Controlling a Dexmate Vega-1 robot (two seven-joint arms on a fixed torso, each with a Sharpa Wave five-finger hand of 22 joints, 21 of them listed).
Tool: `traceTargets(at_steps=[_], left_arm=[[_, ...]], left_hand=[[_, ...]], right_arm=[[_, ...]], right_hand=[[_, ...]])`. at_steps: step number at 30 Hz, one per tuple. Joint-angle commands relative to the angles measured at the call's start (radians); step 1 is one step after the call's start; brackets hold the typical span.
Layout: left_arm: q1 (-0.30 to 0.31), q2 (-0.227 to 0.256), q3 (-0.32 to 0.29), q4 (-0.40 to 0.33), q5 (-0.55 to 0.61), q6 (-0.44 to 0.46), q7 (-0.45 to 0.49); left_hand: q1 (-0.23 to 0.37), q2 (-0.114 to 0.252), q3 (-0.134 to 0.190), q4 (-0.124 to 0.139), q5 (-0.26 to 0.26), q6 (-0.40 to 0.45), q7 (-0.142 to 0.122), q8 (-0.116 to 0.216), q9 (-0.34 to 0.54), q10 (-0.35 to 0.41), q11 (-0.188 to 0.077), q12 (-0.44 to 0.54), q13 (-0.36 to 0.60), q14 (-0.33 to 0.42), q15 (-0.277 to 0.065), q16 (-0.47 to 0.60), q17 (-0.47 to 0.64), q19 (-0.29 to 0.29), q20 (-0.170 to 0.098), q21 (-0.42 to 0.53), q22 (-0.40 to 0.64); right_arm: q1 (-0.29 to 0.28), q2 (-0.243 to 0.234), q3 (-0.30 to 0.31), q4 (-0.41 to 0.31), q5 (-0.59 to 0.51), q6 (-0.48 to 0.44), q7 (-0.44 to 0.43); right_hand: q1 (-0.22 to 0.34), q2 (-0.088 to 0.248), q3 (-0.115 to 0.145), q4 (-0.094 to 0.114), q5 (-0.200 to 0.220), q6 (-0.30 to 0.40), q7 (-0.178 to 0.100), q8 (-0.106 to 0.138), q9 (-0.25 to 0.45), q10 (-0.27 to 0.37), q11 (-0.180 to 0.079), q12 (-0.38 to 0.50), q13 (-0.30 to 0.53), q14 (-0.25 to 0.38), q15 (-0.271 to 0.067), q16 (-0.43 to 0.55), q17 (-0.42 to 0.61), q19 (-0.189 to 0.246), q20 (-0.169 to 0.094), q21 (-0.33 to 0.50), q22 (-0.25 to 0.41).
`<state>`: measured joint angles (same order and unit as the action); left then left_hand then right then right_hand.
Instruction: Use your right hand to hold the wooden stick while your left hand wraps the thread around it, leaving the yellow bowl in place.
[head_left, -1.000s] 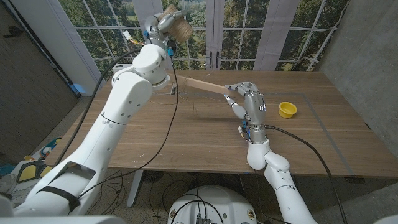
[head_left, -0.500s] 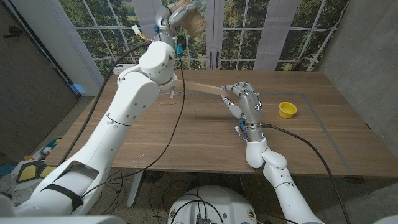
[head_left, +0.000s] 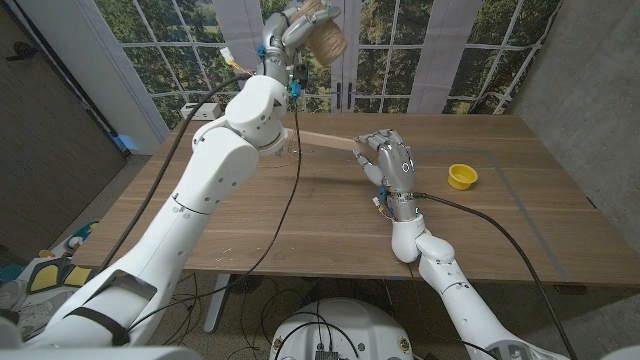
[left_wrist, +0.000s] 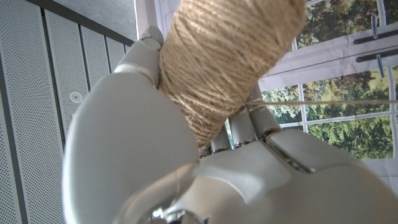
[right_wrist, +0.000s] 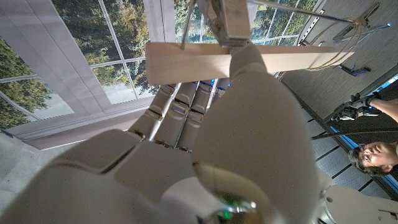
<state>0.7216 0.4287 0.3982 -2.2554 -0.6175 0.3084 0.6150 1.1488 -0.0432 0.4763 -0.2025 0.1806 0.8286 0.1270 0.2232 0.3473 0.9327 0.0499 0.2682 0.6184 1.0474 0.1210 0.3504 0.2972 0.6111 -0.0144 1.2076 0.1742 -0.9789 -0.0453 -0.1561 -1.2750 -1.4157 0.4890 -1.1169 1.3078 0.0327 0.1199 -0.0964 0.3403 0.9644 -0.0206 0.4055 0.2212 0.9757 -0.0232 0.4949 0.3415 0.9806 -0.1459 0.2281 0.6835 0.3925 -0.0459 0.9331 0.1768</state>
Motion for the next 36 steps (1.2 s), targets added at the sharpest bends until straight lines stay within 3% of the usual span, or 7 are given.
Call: traceTargets(at_steps=[1, 14, 29, 36], left_arm=[[0.03, 0.021, 0.018, -0.005, -0.014, -0.049, -0.091], [0.13, 0.034, 0.007, 0.014, -0.048, -0.166, -0.171], [0.243, 0.057, -0.027, 0.072, -0.107, -0.244, -0.205], [0.277, 0.049, -0.034, 0.093, -0.088, -0.273, -0.165]], left_hand=[[0.128, 0.172, 0.14, 0.038, -0.003, 0.105, -0.002, -0.003, 0.005, 0.075, -0.067, -0.004, 0.002, 0.308, -0.354, 0.002, 0.002, 0.046, -0.169, 0.187, 0.005], [0.129, 0.171, 0.141, 0.037, -0.004, 0.106, -0.005, -0.004, 0.005, 0.076, -0.066, -0.005, 0.002, 0.308, -0.354, 0.003, 0.002, 0.049, -0.17, 0.189, 0.006], [0.129, 0.172, 0.142, 0.038, -0.004, 0.107, -0.003, -0.004, 0.006, 0.076, -0.069, -0.005, 0.005, 0.308, -0.354, 0.003, 0.001, 0.05, -0.17, 0.19, 0.005], [0.129, 0.171, 0.142, 0.037, -0.004, 0.108, -0.004, -0.005, 0.006, 0.076, -0.068, -0.008, 0.003, 0.308, -0.355, 0.004, 0.001, 0.051, -0.17, 0.19, 0.005]], right_arm=[[0.054, -0.032, -0.081, 0.052, 0.068, -0.116, 0.0], [0.084, -0.034, -0.103, 0.056, 0.16, -0.202, 0.0], [0.075, 0.023, -0.033, 0.022, 0.18, -0.2, 0.0], [0.067, 0.047, 0.0, 0.008, 0.198, -0.182, 0.0]], right_hand=[[0.114, 0.126, 0.004, 0.004, 0.005, 0.064, -0.062, 0.003, 0.135, 0.109, -0.054, 0.042, 0.149, 0.008, -0.094, -0.003, 0.002, -0.007, -0.099, 0.01, 0.003], [0.113, 0.128, 0.004, 0.006, 0.006, 0.067, -0.061, 0.001, 0.134, 0.109, -0.053, 0.04, 0.15, 0.007, -0.093, -0.004, 0.001, -0.007, -0.097, 0.013, 0.002], [0.111, 0.129, 0.005, 0.008, 0.009, 0.071, -0.058, 0.002, 0.135, 0.113, -0.05, 0.039, 0.151, 0.01, -0.092, -0.006, 0.0, -0.008, -0.093, 0.014, 0.001], [0.111, 0.128, 0.006, 0.008, 0.01, 0.07, -0.058, 0.0, 0.135, 0.113, -0.052, 0.039, 0.153, 0.01, -0.092, -0.006, -0.001, -0.009, -0.092, 0.015, 0.001]])
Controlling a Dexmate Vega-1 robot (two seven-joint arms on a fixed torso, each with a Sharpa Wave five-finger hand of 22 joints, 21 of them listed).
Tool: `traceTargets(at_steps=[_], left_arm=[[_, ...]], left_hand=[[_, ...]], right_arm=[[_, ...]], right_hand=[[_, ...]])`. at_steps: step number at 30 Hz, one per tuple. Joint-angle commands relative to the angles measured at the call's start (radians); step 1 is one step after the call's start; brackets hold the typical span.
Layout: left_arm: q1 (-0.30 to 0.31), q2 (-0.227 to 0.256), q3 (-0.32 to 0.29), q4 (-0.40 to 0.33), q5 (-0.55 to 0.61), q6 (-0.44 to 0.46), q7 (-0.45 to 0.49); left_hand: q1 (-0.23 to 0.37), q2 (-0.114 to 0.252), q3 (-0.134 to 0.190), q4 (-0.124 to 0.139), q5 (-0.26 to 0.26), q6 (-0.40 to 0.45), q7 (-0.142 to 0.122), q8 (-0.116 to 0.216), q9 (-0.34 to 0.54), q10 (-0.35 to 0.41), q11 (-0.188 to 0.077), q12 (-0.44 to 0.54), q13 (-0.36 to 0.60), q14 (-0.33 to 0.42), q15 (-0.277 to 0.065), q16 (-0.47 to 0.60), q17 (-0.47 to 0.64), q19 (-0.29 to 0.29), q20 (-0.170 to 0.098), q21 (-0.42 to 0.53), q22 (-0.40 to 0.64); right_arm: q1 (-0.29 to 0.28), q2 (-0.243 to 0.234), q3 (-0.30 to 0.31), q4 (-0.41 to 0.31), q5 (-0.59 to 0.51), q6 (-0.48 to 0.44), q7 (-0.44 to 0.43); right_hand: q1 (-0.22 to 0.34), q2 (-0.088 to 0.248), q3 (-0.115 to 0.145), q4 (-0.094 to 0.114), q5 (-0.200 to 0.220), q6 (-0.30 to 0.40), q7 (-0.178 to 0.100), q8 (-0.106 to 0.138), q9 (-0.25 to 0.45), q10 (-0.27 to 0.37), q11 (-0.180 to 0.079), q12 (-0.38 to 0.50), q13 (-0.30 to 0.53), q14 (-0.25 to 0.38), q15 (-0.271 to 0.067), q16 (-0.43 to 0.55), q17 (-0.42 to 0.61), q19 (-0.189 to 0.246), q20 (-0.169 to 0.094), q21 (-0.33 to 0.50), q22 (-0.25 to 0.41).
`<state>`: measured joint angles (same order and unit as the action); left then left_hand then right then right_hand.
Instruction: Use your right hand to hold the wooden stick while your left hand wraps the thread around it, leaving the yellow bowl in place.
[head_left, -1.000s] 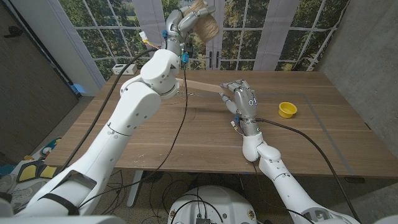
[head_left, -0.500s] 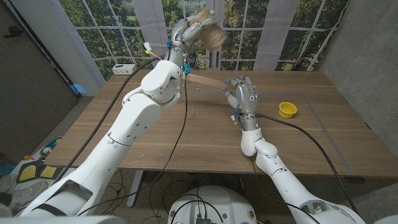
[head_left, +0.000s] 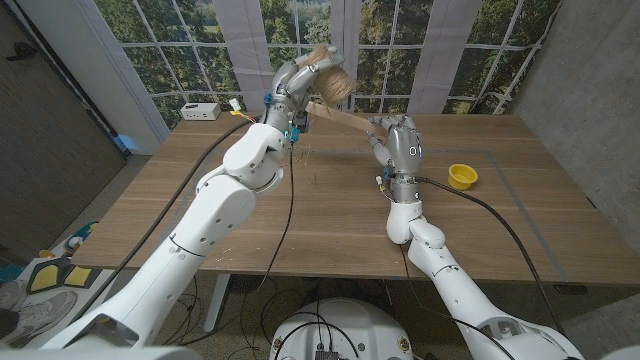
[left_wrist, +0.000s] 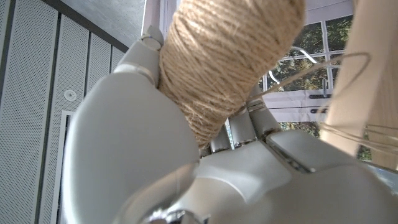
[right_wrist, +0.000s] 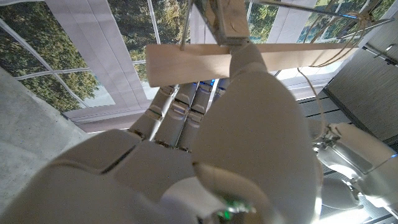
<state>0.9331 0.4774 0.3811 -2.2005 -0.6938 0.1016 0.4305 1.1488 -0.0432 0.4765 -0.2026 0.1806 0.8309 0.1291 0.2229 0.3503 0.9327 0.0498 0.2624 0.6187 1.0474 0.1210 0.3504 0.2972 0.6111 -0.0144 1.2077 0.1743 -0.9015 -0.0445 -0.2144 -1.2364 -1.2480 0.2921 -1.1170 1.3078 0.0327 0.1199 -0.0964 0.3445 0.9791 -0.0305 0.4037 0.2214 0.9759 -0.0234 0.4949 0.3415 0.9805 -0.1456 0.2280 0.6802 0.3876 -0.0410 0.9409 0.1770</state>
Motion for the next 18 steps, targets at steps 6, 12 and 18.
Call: traceTargets(at_steps=[6, 12, 18], left_arm=[[0.099, -0.028, -0.023, 0.073, 0.04, -0.127, 0.066], [0.129, -0.05, -0.043, 0.118, 0.001, -0.154, 0.066], [0.145, -0.071, -0.054, 0.163, -0.037, -0.182, 0.057]], left_hand=[[0.129, 0.172, 0.142, 0.038, -0.004, 0.105, -0.007, -0.005, 0.003, 0.077, -0.07, -0.002, 0.004, 0.309, -0.354, 0.004, 0.0, 0.051, -0.17, 0.19, 0.005], [0.127, 0.171, 0.142, 0.039, -0.004, 0.106, -0.009, -0.006, 0.003, 0.077, -0.069, -0.003, 0.004, 0.309, -0.354, 0.004, 0.0, 0.051, -0.169, 0.19, 0.005], [0.127, 0.172, 0.142, 0.039, -0.004, 0.106, -0.011, -0.006, 0.004, 0.076, -0.071, -0.003, 0.006, 0.309, -0.354, 0.005, 0.0, 0.051, -0.169, 0.189, 0.005]], right_arm=[[-0.014, 0.07, 0.087, -0.04, 0.054, 0.033, 0.0], [-0.013, 0.103, 0.127, -0.036, 0.076, 0.066, 0.0], [-0.012, 0.124, 0.15, -0.039, 0.118, 0.096, 0.0]], right_hand=[[0.11, 0.129, 0.007, 0.01, 0.007, 0.056, -0.048, 0.001, 0.134, 0.114, -0.047, 0.038, 0.152, 0.011, -0.091, -0.007, 0.0, -0.005, -0.095, 0.007, 0.001], [0.111, 0.128, 0.008, 0.009, 0.008, 0.056, -0.046, 0.001, 0.135, 0.115, -0.049, 0.037, 0.152, 0.01, -0.092, -0.008, -0.001, -0.004, -0.095, 0.008, 0.001], [0.11, 0.129, 0.009, 0.01, 0.009, 0.057, -0.043, 0.0, 0.134, 0.117, -0.046, 0.034, 0.148, 0.01, -0.091, -0.01, -0.002, -0.005, -0.092, 0.007, 0.0]])
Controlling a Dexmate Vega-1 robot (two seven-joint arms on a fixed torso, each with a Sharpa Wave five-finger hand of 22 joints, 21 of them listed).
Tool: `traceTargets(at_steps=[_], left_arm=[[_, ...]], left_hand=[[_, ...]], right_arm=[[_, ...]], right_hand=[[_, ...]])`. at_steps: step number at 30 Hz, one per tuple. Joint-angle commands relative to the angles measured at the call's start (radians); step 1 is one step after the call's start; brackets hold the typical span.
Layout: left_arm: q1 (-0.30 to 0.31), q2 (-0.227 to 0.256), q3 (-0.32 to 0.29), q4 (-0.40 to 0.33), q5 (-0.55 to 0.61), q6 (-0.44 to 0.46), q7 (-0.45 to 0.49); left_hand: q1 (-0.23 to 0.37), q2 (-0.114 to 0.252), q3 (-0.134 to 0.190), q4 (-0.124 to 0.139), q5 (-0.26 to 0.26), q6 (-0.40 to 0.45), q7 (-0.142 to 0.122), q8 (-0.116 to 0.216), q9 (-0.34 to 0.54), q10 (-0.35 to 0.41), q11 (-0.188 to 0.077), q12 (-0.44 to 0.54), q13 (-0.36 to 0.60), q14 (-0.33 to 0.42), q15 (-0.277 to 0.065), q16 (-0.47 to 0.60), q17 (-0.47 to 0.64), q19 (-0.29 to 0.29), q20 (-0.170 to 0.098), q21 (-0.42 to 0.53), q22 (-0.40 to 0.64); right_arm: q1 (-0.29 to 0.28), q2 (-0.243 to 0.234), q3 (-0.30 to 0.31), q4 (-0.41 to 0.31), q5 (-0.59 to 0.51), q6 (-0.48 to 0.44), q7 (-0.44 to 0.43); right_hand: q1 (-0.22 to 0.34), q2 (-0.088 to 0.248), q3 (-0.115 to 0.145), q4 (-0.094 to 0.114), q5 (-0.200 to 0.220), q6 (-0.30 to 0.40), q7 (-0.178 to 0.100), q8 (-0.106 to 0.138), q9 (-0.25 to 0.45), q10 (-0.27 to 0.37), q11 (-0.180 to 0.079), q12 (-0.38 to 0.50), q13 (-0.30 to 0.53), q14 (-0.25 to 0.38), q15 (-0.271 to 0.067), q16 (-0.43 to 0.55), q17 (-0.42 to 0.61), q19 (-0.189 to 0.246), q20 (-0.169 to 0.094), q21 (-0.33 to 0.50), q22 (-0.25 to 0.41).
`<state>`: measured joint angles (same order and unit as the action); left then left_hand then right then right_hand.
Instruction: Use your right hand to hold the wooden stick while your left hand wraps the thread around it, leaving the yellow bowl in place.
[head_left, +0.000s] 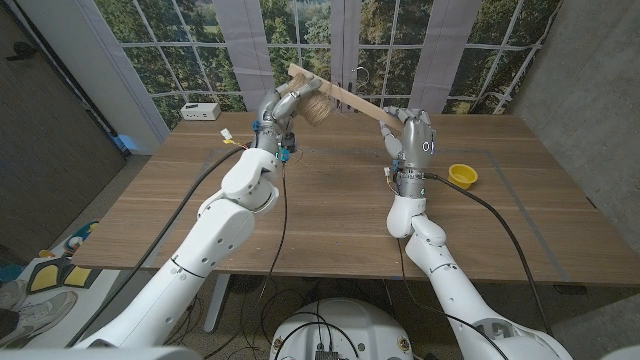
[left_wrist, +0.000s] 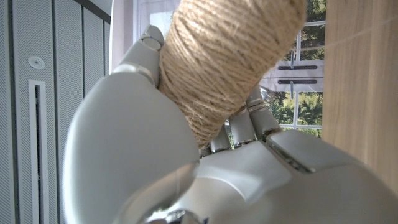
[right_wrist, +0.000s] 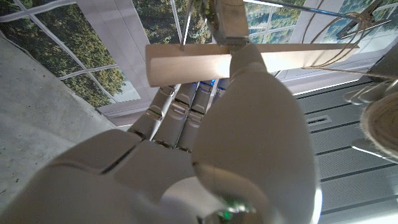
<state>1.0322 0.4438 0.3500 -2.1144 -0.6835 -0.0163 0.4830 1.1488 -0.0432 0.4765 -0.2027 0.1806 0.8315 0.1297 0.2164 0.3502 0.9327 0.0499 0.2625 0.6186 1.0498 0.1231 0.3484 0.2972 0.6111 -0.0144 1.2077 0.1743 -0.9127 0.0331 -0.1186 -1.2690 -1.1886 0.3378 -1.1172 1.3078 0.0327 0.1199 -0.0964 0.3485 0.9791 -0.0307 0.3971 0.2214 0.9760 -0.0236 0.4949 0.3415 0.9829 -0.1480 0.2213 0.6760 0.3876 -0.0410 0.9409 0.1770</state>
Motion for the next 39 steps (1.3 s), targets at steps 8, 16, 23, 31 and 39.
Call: traceTargets(at_steps=[8, 16, 23, 31, 39], left_arm=[[0.062, -0.072, -0.045, 0.123, -0.079, -0.117, 0.011], [0.054, -0.096, -0.058, 0.163, -0.043, -0.138, 0.075], [0.031, -0.062, -0.056, 0.16, 0.048, -0.088, 0.144], [0.012, -0.058, -0.036, 0.164, 0.283, -0.037, 0.302], [-0.021, -0.008, 0.012, 0.148, 0.485, 0.057, 0.322]], left_hand=[[0.126, 0.172, 0.142, 0.039, -0.004, 0.106, -0.011, 0.0, 0.003, 0.077, -0.07, -0.004, 0.005, 0.307, -0.357, 0.007, -0.001, 0.051, -0.169, 0.19, 0.005], [0.125, 0.172, 0.142, 0.039, -0.004, 0.106, -0.012, 0.0, 0.004, 0.076, -0.071, -0.006, 0.005, 0.306, -0.357, 0.006, -0.003, 0.052, -0.169, 0.19, 0.005], [0.125, 0.172, 0.143, 0.039, -0.004, 0.104, -0.011, -0.002, 0.003, 0.077, -0.073, -0.006, 0.004, 0.305, -0.357, 0.005, -0.005, 0.051, -0.17, 0.189, 0.005], [0.125, 0.172, 0.144, 0.039, -0.004, 0.103, -0.012, -0.003, 0.003, 0.076, -0.073, -0.009, 0.001, 0.302, -0.357, 0.001, -0.009, 0.05, -0.17, 0.188, 0.004], [0.123, 0.17, 0.143, 0.039, -0.004, 0.103, -0.011, -0.004, 0.002, 0.075, -0.073, -0.015, -0.006, 0.296, -0.356, -0.005, -0.016, 0.05, -0.17, 0.189, 0.005]], right_arm=[[0.006, 0.045, 0.058, -0.003, 0.136, 0.086, 0.0], [0.008, -0.01, 0.007, -0.009, 0.26, 0.105, 0.0], [0.012, -0.152, -0.112, -0.042, 0.337, 0.072, 0.0], [0.014, -0.322, -0.247, -0.128, 0.516, -0.003, 0.051], [-0.001, -0.461, -0.31, -0.245, 0.633, -0.084, 0.204]], right_hand=[[0.108, 0.128, 0.01, 0.011, 0.006, 0.058, -0.044, 0.007, 0.135, 0.117, -0.045, 0.034, 0.15, 0.01, -0.089, -0.003, 0.0, -0.007, -0.091, 0.007, 0.0], [0.108, 0.128, 0.011, 0.011, 0.007, 0.056, -0.042, 0.007, 0.138, 0.116, -0.046, 0.033, 0.151, 0.011, -0.089, -0.003, -0.001, -0.007, -0.093, 0.007, 0.0], [0.108, 0.127, 0.011, 0.011, 0.008, 0.057, -0.045, 0.004, 0.135, 0.115, -0.045, 0.033, 0.152, 0.01, -0.09, -0.003, -0.001, -0.008, -0.094, 0.006, 0.0], [0.112, 0.125, 0.011, 0.008, 0.008, 0.053, -0.045, 0.002, 0.137, 0.113, -0.048, 0.032, 0.154, 0.009, -0.091, -0.001, 0.002, -0.008, -0.097, 0.007, 0.0], [0.111, 0.126, 0.011, 0.008, 0.007, 0.052, -0.045, 0.001, 0.137, 0.111, -0.046, 0.029, 0.153, 0.006, -0.09, -0.001, 0.003, -0.008, -0.096, 0.008, 0.001]])
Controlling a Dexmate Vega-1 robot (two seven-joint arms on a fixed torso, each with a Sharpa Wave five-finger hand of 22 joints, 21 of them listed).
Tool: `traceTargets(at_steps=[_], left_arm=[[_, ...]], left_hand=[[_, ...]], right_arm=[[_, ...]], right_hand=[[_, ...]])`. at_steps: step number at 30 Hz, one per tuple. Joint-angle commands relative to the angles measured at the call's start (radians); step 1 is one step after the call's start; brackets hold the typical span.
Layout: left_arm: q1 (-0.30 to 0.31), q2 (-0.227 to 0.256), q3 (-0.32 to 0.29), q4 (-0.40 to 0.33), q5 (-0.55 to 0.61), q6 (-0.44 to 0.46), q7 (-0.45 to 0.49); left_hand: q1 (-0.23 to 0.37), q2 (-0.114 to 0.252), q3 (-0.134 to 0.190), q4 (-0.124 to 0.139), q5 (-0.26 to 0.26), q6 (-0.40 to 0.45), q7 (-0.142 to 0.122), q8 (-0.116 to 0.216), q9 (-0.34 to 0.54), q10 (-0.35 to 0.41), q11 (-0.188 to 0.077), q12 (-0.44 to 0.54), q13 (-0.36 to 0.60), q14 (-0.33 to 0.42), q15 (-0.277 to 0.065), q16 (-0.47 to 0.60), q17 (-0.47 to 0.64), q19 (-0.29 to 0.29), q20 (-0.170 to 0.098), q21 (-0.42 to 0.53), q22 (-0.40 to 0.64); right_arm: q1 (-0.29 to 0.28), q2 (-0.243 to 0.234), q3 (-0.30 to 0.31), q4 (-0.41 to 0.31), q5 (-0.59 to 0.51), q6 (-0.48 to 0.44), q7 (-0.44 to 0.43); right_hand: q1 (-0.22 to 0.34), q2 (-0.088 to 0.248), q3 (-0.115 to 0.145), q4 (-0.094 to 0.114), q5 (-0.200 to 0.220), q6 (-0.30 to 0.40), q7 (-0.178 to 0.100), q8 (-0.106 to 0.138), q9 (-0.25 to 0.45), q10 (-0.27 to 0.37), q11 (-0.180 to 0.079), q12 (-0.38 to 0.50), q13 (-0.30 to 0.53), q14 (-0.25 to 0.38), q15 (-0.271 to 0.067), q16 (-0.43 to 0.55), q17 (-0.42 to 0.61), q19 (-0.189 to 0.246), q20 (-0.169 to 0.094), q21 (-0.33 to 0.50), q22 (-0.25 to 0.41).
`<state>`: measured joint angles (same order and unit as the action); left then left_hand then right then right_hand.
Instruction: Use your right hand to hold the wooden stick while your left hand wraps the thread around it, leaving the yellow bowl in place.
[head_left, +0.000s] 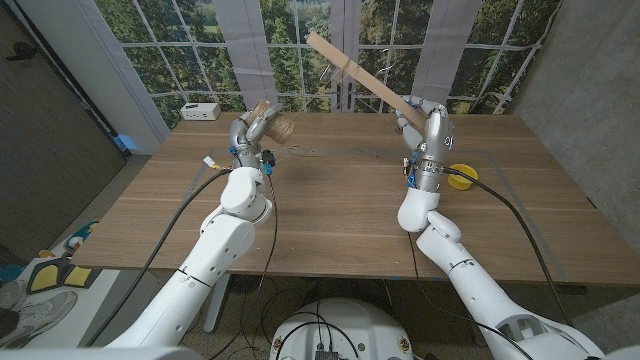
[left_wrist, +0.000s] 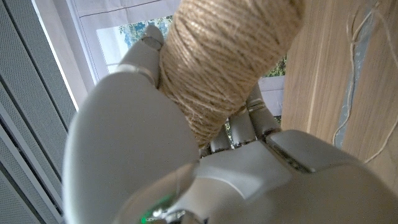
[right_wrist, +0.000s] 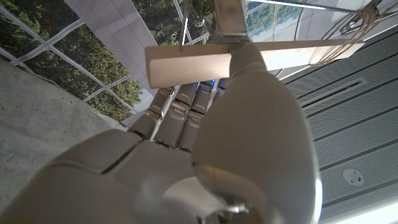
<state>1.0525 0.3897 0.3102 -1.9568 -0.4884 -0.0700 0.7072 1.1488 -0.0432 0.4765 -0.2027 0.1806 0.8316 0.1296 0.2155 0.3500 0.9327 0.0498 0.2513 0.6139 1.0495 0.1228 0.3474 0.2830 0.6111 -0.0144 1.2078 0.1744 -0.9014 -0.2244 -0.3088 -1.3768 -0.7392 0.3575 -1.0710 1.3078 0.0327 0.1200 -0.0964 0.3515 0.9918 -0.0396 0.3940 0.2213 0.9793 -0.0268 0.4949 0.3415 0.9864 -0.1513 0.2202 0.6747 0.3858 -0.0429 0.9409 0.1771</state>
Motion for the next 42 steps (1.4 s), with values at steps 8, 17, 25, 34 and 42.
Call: traceTargets(at_steps=[8, 17, 25, 34, 42], left_arm=[[-0.059, 0.066, 0.087, -0.062, 0.454, 0.254, 0.125], [-0.072, 0.089, 0.111, -0.128, 0.549, 0.459, 0.095], [-0.081, 0.124, 0.137, -0.173, 0.622, 0.6, 0.064], [-0.121, 0.176, 0.203, -0.209, 0.733, 0.753, 0.014], [-0.161, 0.216, 0.252, -0.234, 0.78, 0.868, -0.079]], left_hand=[[0.122, 0.167, 0.143, 0.039, -0.004, 0.103, -0.014, -0.003, 0.002, 0.076, -0.077, -0.007, -0.006, 0.294, -0.356, -0.009, -0.007, 0.046, -0.168, 0.187, 0.004], [0.12, 0.16, 0.14, 0.037, -0.005, 0.107, -0.017, -0.003, 0.0, 0.078, -0.076, -0.011, -0.013, 0.291, -0.357, -0.013, -0.013, 0.045, -0.168, 0.188, 0.005], [0.119, 0.155, 0.137, 0.037, -0.004, 0.112, -0.02, -0.002, -0.001, 0.082, -0.076, -0.014, -0.02, 0.291, -0.357, -0.016, -0.018, 0.042, -0.166, 0.189, 0.005], [0.118, 0.151, 0.135, 0.037, -0.004, 0.115, -0.024, -0.003, -0.003, 0.083, -0.076, -0.018, -0.028, 0.291, -0.357, -0.018, -0.022, 0.039, -0.164, 0.188, 0.005], [0.118, 0.148, 0.132, 0.036, -0.004, 0.118, -0.027, -0.002, -0.004, 0.085, -0.076, -0.021, -0.034, 0.292, -0.357, -0.019, -0.025, 0.037, -0.163, 0.188, 0.005]], right_arm=[[-0.003, -0.286, -0.163, -0.195, 0.234, -0.183, 0.271], [0.008, -0.318, -0.187, -0.241, 0.273, -0.299, 0.343], [0.026, -0.347, -0.209, -0.247, 0.288, -0.345, 0.376], [0.033, -0.399, -0.224, -0.273, 0.305, -0.384, 0.445], [0.031, -0.449, -0.232, -0.317, 0.316, -0.428, 0.526]], right_hand=[[0.11, 0.127, 0.011, 0.01, 0.004, 0.039, -0.034, 0.002, 0.136, 0.107, -0.037, 0.026, 0.15, 0.0, -0.087, -0.001, 0.005, -0.006, -0.093, 0.008, 0.0], [0.112, 0.128, 0.013, 0.008, 0.003, 0.04, -0.033, -0.002, 0.131, 0.106, -0.033, 0.023, 0.147, -0.001, -0.086, -0.001, 0.005, -0.007, -0.089, 0.008, 0.0], [0.108, 0.13, 0.012, 0.012, 0.001, 0.037, -0.031, -0.007, 0.127, 0.105, -0.034, 0.021, 0.147, -0.003, -0.084, -0.001, 0.005, -0.011, -0.089, 0.007, 0.0], [0.111, 0.129, 0.014, 0.01, -0.001, 0.041, -0.029, -0.009, 0.124, 0.108, -0.035, 0.02, 0.145, -0.006, -0.085, -0.003, 0.003, -0.011, -0.087, 0.008, 0.0], [0.114, 0.129, 0.015, 0.007, -0.002, 0.041, -0.026, -0.011, 0.122, 0.107, -0.029, 0.015, 0.139, -0.006, -0.087, -0.003, 0.001, -0.011, -0.086, 0.008, 0.0]])
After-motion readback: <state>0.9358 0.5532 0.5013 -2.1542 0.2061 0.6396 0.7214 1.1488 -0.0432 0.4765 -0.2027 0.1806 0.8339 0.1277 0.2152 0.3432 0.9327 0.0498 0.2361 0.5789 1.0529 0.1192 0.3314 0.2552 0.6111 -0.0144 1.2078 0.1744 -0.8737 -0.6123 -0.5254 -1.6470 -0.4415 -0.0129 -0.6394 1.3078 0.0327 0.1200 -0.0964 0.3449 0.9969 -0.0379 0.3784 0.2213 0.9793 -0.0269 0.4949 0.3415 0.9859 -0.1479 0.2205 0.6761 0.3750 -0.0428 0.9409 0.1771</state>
